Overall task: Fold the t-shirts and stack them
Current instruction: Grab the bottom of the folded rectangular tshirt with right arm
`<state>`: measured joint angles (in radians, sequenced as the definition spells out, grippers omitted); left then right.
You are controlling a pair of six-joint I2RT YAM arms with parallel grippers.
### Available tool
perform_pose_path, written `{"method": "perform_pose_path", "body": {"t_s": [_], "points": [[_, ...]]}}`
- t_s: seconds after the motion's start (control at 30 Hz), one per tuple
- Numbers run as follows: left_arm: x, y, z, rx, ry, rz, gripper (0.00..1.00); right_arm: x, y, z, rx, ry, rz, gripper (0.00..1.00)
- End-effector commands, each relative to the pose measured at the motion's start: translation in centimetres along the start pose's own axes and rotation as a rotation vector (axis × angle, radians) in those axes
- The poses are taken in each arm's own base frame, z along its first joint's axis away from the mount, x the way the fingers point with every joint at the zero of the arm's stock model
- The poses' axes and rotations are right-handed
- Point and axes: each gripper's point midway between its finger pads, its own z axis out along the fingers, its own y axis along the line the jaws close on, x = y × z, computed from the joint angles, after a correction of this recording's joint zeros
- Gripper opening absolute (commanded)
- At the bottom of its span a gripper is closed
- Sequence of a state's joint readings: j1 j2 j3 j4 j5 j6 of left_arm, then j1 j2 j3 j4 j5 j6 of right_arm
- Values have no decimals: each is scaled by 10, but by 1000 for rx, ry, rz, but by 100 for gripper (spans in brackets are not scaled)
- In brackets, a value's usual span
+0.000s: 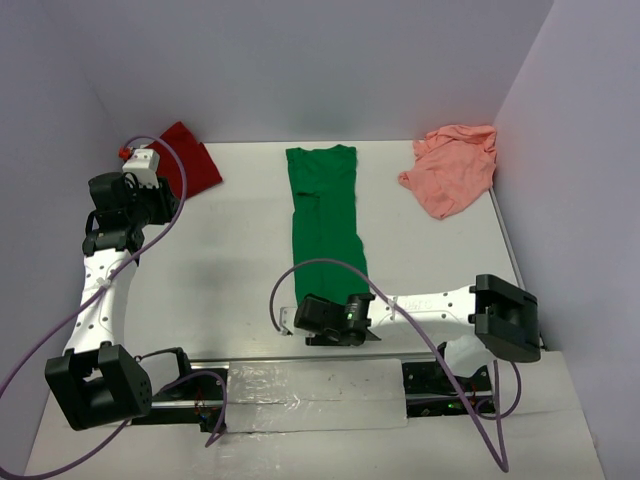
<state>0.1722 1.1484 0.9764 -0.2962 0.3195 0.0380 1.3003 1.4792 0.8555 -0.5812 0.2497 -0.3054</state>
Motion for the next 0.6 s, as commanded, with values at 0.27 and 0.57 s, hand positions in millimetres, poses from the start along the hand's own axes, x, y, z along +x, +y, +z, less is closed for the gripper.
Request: {"method": "perform_pose_path", "body": {"t_s": [0.27,0.57], "points": [[-12,3,-7,-16,-43,17,45,-4,18,27,-34,6,-59,48],[-12,3,-7,-19,-46,18,45,-7,10,47,36,28,-61,45]]}}
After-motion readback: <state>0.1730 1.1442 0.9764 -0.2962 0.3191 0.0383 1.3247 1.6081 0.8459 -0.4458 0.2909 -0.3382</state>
